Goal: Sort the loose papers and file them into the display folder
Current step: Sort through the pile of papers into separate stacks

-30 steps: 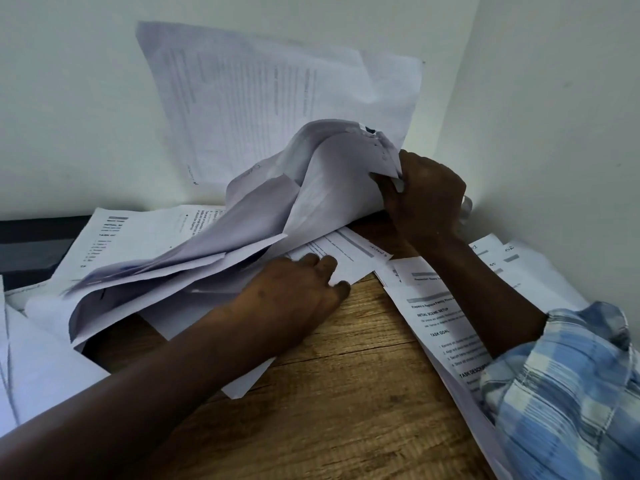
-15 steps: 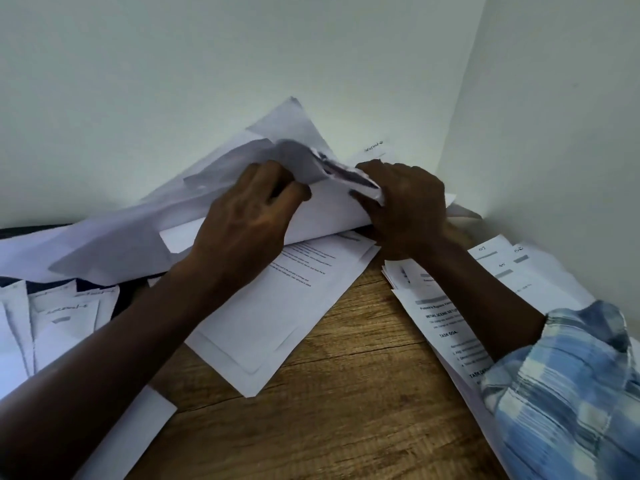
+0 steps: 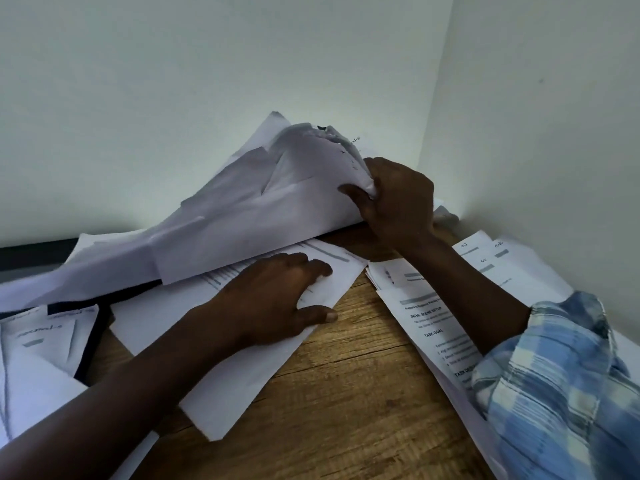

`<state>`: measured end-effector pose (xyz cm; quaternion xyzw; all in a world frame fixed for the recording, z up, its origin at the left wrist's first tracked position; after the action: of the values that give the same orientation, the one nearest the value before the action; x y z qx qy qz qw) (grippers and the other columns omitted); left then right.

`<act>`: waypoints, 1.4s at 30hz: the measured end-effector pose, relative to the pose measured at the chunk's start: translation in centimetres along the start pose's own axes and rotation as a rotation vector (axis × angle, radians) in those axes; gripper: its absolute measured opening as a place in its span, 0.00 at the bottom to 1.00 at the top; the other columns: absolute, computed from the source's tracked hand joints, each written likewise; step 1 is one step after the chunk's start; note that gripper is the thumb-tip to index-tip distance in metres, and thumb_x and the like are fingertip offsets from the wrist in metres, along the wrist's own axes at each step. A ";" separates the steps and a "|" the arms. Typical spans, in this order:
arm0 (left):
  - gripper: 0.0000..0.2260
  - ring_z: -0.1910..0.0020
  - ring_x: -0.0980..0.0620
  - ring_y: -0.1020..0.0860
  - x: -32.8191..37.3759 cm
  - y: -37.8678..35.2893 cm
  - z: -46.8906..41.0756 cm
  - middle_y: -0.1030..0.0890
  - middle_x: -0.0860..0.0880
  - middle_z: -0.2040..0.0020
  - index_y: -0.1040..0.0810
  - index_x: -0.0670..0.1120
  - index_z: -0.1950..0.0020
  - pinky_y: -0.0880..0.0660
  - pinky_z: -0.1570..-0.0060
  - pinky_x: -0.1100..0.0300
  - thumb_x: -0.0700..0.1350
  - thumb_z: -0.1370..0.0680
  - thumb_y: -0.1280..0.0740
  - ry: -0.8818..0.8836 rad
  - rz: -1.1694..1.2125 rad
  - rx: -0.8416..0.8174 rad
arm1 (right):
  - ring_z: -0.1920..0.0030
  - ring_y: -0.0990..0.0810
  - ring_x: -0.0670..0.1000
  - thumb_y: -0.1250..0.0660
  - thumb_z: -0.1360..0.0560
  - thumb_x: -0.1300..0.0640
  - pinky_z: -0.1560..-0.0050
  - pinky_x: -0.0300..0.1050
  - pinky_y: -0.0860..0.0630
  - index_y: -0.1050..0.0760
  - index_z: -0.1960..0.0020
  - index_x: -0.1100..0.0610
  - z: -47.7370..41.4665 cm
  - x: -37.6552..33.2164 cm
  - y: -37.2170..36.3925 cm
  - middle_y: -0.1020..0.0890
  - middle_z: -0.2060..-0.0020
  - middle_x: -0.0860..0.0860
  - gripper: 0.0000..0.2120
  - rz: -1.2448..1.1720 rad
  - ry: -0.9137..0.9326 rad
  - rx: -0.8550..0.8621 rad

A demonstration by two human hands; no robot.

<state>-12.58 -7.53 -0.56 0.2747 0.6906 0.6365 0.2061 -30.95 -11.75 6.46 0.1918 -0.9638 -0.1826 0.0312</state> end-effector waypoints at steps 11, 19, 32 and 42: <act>0.17 0.43 0.57 0.19 -0.1 0.4 0.4 0.16 0.56 0.41 0.17 0.54 0.37 0.24 0.39 0.58 0.59 0.22 0.29 0.084 0.145 0.135 | 0.65 0.19 0.56 0.23 0.25 0.47 0.68 0.43 0.31 0.20 0.55 0.56 0.5 -0.9 -0.1 0.18 0.64 0.51 0.13 0.026 0.033 -0.013; 0.09 0.58 0.49 0.25 3.0 0.3 0.7 0.26 0.50 0.55 0.31 0.49 0.53 0.25 0.58 0.54 0.53 0.18 0.39 0.061 -0.134 0.118 | 0.63 0.19 0.56 0.24 0.26 0.49 0.65 0.42 0.35 0.20 0.52 0.54 0.8 -1.4 -1.0 0.17 0.61 0.51 0.10 0.085 0.074 -0.109; 0.04 0.64 0.61 0.20 2.5 14.1 2.9 0.17 0.58 0.63 0.17 0.50 0.61 0.27 0.60 0.62 0.49 0.27 0.29 -0.040 0.215 0.309 | 0.58 0.17 0.58 0.25 0.31 0.43 0.62 0.46 0.28 0.21 0.53 0.54 -0.2 -2.0 -0.5 0.18 0.60 0.53 0.15 -0.058 0.220 -0.390; 0.07 0.64 0.60 0.23 -3.6 20.8 7.5 0.17 0.54 0.62 0.14 0.42 0.52 0.27 0.63 0.69 0.43 0.20 0.29 0.271 0.665 0.476 | 0.42 0.19 0.55 0.26 0.31 0.51 0.50 0.46 0.26 0.22 0.42 0.49 -0.3 -2.2 -1.4 0.18 0.43 0.51 0.18 0.171 0.093 -1.000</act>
<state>-2.68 -3.28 19.11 0.4360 0.7130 0.5214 -0.1722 -28.42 -12.20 6.22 0.0816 -0.7684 -0.6097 0.1768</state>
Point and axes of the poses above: each hand's wrist, its own z-axis away from the middle knuckle, its own y-axis out of the back of the hand, x = y × z, the point moved 6 cm from there along -z, towards the middle knuckle
